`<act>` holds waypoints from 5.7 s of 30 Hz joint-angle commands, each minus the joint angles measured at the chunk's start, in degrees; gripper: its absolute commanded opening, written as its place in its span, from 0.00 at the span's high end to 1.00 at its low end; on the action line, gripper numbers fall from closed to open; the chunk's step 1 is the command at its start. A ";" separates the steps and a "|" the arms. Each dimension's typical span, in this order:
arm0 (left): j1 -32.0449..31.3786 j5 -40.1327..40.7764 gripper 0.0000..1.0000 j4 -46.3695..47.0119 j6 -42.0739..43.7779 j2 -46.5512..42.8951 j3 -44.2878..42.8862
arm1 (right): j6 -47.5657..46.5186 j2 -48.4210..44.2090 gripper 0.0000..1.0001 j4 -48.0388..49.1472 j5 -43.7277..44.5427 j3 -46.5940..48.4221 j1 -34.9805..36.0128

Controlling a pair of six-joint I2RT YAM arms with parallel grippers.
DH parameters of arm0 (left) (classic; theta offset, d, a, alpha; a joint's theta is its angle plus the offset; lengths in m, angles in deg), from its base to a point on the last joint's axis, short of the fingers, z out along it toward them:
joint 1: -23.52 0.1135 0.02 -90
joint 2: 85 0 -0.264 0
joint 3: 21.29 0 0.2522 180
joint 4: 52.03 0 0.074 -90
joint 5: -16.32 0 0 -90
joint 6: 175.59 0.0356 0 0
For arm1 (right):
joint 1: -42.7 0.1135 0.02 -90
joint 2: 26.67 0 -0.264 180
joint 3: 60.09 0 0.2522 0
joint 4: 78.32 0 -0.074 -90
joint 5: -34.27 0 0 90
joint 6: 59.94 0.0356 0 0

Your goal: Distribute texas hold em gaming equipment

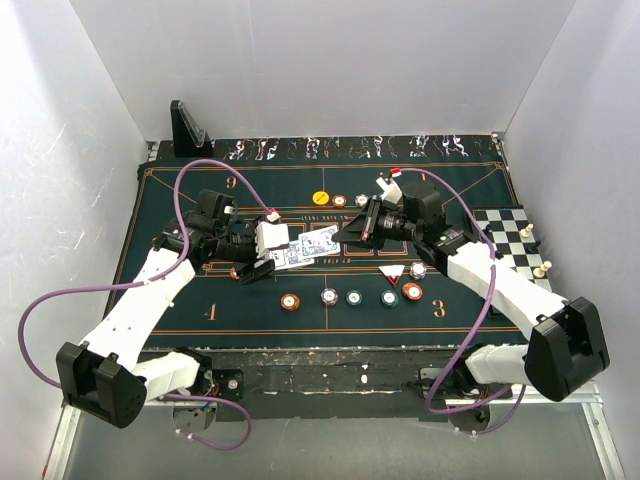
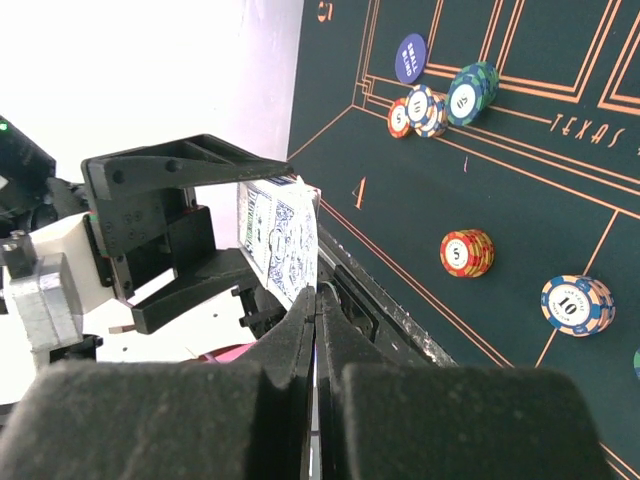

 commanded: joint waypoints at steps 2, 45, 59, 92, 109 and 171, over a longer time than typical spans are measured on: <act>-0.28 -1.74 1.00 1.34 -0.28 -1.29 -1.02 | 1.41 -2.26 0.99 2.76 -3.11 -1.33 -2.47; -0.28 -3.15 1.00 -1.47 -7.23 -3.92 -2.95 | 8.80 75.17 0.99 -4.53 0.57 72.58 6.58; -0.28 -2.54 1.00 -1.82 -7.84 -4.10 -1.98 | 0.90 65.25 0.26 -12.61 8.31 63.10 7.29; -0.28 -1.83 1.00 0.20 -5.82 -2.52 -2.77 | -4.56 15.23 0.10 -1.28 -10.32 15.89 7.72; -0.28 -2.01 1.00 0.73 -5.91 -3.04 -3.91 | -1.31 18.84 0.41 1.88 -9.27 15.45 9.92; -0.28 -5.00 1.00 8.28 -10.30 -4.45 0.48 | -0.16 0.73 0.90 -1.01 -10.93 3.85 -7.03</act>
